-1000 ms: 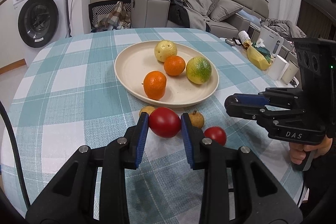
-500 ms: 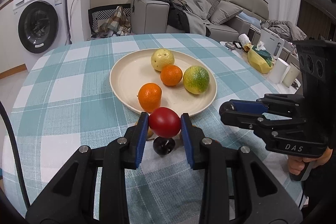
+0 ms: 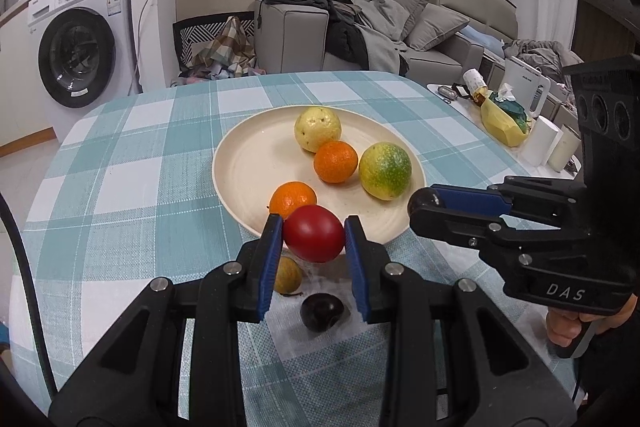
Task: Organize fruits
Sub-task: 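Place the tomato and plum on the plate and open both tools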
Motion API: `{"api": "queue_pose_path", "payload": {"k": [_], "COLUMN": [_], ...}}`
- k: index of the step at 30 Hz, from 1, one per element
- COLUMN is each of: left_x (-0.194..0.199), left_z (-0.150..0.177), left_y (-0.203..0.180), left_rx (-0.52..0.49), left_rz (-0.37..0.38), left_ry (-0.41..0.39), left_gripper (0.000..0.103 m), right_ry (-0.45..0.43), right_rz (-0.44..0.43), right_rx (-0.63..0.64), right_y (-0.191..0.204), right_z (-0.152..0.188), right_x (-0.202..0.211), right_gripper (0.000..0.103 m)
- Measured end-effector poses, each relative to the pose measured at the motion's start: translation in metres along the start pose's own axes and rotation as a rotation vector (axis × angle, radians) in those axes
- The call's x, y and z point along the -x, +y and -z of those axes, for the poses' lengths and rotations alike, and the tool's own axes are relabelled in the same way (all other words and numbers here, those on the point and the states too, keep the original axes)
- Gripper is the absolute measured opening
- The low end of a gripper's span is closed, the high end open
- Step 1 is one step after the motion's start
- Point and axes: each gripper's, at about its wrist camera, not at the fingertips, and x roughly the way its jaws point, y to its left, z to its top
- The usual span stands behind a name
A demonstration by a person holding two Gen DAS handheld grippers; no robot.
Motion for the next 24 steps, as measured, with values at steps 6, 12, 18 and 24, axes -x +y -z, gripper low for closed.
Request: {"api": "queue_pose_path", "payload": {"k": [6,12,18,24], "left_x": [-0.009,-0.020,-0.030,-0.038], "left_z": [-0.005,-0.007,-0.006,-0.005], "left_y": [-0.001,0.001,0.001,0.001], "left_rx": [-0.005,0.003,-0.003,0.000], "left_rz": [-0.005,-0.011,-0.016,-0.029], "left_ry": [0.009,0.024,0.039,0.052], "left_gripper": [0.028,0.028,0.028,0.028], "right_ry": [-0.004,0.006,0.017,0.029], "right_rz": [0.010,0.013,0.004,0.012], "right_rx": [-0.003,-0.010,-0.024,-0.034], "right_y": [-0.004,-0.008,-0.010,-0.013], "right_z": [-0.007,-0.007,-0.006,-0.005], "right_x": [-0.006,-0.014,-0.020,-0.024], "right_gripper": [0.027,0.027,0.027,0.027]}}
